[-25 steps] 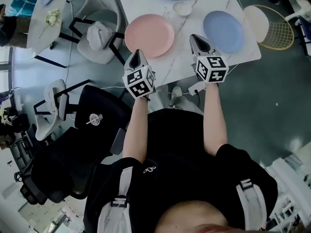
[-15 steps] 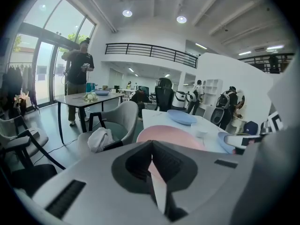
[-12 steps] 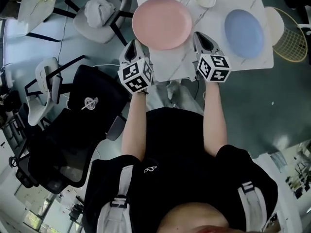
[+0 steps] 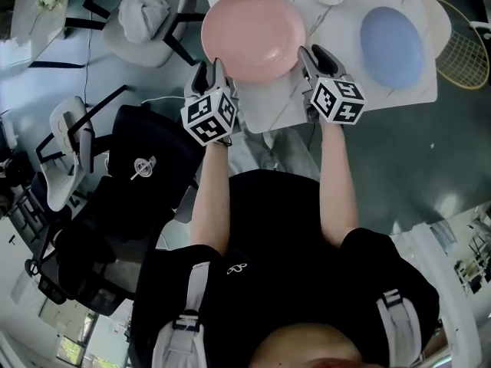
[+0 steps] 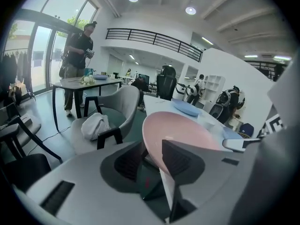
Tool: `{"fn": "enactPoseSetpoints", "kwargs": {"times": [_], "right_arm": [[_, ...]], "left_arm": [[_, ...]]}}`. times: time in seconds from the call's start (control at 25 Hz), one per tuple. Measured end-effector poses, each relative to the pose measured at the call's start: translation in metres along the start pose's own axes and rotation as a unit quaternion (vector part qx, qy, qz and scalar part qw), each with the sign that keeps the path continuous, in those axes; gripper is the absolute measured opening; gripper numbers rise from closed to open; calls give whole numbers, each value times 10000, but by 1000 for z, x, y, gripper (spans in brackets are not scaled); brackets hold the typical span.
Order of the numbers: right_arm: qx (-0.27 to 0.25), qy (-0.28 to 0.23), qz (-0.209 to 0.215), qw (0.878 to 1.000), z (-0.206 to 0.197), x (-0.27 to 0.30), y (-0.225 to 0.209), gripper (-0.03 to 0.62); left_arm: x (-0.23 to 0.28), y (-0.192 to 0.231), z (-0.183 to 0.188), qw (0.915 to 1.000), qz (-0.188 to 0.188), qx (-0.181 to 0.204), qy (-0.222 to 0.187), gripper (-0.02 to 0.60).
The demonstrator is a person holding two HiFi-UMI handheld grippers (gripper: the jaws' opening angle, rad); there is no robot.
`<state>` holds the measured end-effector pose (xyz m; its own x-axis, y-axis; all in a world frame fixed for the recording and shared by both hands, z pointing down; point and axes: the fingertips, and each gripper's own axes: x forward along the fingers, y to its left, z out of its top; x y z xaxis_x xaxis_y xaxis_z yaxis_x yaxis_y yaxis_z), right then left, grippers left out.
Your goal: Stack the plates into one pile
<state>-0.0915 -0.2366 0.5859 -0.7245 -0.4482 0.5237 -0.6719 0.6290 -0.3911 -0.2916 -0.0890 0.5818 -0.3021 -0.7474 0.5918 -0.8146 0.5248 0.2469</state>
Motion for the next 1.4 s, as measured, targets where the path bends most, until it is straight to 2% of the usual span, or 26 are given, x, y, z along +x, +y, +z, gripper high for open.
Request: {"fn": "enactPoseSetpoints", "kwargs": {"times": [0.12, 0.32, 0.52, 0.84, 1.12, 1.4], "right_arm": [[150, 48, -29, 9999, -5, 9, 1, 155], [253, 165, -178, 9994, -11, 18, 1, 153], [254, 162, -262, 9992, -11, 21, 1, 100], [498, 27, -391, 9980, -6, 7, -10, 80], [559, -272, -554, 9965, 11, -29, -36, 81], [812, -754, -1015, 9887, 31, -86, -88, 80]], "left_arm": [[10, 5, -2, 9999, -1, -8, 145, 153], [23, 3, -6, 9988, -136, 273, 391, 149], [30, 0, -8, 9987, -139, 261, 410, 131], [27, -17, -6, 9982, -234, 298, 463, 123], [18, -62, 5, 9971, -501, 491, 280, 123], [16, -143, 16, 9907, -1124, 747, 157, 121]]}}
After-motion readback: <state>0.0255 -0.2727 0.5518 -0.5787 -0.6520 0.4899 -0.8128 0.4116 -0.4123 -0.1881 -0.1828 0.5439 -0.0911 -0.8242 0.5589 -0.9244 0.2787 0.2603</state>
